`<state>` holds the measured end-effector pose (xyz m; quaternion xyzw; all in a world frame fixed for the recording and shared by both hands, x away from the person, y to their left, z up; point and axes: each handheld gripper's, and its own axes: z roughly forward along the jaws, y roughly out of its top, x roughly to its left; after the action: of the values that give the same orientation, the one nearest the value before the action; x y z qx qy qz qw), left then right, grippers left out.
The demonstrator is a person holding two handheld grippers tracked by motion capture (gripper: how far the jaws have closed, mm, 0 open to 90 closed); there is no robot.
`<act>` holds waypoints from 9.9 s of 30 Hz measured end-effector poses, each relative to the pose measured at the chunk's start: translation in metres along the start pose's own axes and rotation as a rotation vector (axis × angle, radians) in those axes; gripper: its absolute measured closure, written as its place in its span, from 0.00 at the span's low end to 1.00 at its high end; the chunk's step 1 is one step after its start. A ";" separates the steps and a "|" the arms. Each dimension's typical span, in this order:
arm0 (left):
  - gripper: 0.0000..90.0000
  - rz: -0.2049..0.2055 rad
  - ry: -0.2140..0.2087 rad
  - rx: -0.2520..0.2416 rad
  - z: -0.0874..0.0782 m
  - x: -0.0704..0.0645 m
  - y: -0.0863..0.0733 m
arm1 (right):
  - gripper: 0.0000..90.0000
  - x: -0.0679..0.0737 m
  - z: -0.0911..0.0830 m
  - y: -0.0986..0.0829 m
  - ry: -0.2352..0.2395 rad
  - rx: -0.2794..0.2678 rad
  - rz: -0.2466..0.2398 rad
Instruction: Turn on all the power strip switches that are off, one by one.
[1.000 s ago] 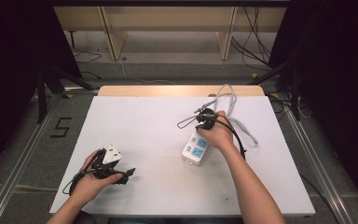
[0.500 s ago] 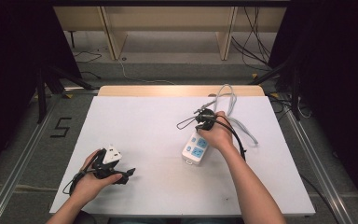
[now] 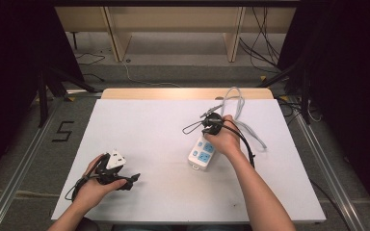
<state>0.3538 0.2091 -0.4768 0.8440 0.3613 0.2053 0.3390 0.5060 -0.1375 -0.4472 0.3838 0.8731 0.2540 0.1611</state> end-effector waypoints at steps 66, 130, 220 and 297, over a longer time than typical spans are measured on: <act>0.18 -0.001 0.004 -0.003 0.000 0.000 0.000 | 1.00 0.026 -0.036 -0.006 0.058 -0.042 -0.058; 0.18 0.001 0.003 -0.002 0.000 0.000 0.000 | 1.00 0.059 -0.030 -0.015 0.141 0.030 -0.123; 0.18 0.008 0.005 -0.004 0.000 -0.003 0.001 | 1.00 0.062 -0.022 -0.013 0.145 0.084 -0.102; 0.18 -0.001 0.002 -0.007 0.000 -0.001 0.001 | 0.92 0.046 -0.036 -0.033 0.153 -0.032 -0.035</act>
<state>0.3539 0.2078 -0.4765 0.8424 0.3615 0.2071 0.3417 0.4396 -0.1337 -0.4410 0.3454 0.8851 0.2939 0.1043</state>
